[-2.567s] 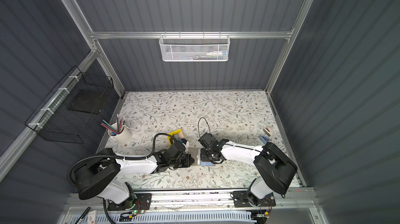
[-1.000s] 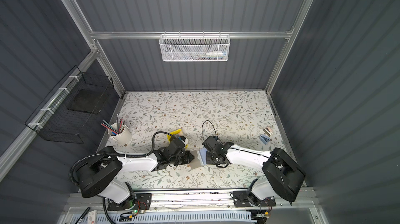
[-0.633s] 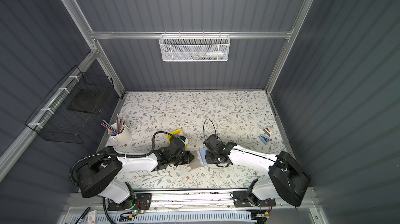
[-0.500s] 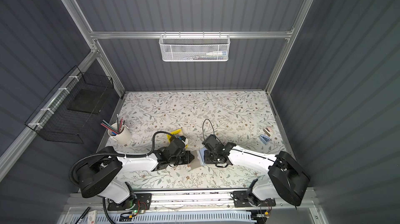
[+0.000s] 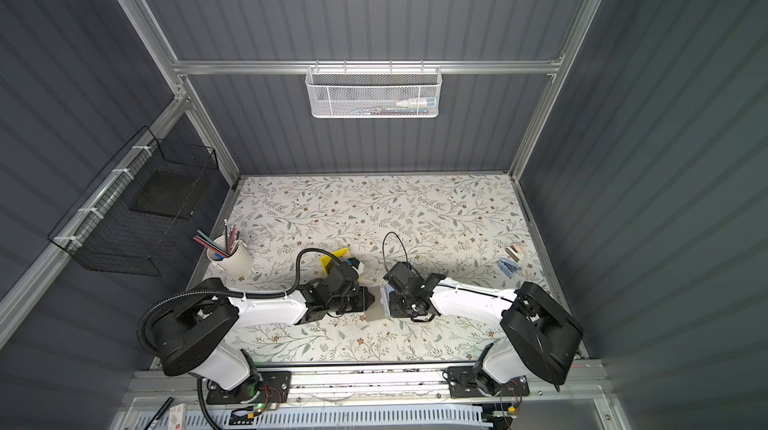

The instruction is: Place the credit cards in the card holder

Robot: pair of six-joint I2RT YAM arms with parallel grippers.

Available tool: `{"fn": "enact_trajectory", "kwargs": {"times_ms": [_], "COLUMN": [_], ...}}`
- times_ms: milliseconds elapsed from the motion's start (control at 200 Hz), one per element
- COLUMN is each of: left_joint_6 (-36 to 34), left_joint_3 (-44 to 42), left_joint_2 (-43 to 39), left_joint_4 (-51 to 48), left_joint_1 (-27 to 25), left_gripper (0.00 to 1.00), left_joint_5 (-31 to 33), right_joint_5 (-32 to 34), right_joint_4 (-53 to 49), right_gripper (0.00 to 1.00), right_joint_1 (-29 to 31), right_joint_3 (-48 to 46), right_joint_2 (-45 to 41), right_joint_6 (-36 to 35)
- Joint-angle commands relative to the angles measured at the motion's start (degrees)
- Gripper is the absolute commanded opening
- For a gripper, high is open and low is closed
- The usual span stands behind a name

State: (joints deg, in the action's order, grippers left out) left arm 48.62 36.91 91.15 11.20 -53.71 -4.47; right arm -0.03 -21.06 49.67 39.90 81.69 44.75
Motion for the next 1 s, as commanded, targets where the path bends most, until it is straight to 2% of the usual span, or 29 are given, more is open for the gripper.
{"fn": "enact_trajectory", "kwargs": {"times_ms": [0,395,525,645,996], "left_joint_6": [-1.6,-1.4,-0.4,0.3,3.2], "left_joint_3": [1.4,0.9,-0.1,-1.3,-4.7], "left_joint_2": [1.0,-2.7,-4.1,-4.7,-1.7], "left_joint_4": [-2.1,-3.4,-1.8,-1.9,-0.4], "left_joint_1": [-0.3,-0.3,-0.3,-0.5,-0.7], "left_gripper": [0.16,0.18,0.19,0.19,0.18], "left_joint_5": [0.6,-1.1,-4.5,-5.2,-4.4], "right_joint_5": [1.7,2.4,2.0,1.8,1.5], "right_joint_4": [-2.4,-5.1,-5.5,-5.9,-3.6], "right_gripper": [0.16,0.15,0.15,0.15,0.16], "right_joint_1": [0.2,-1.2,-1.3,-1.3,-1.4], "right_joint_3": [1.9,8.3,8.7,8.8,8.3], "right_joint_2": [-2.0,4.7,7.3,8.8,3.9], "right_joint_6": [0.2,-0.2,0.5,1.1,-0.1]}}
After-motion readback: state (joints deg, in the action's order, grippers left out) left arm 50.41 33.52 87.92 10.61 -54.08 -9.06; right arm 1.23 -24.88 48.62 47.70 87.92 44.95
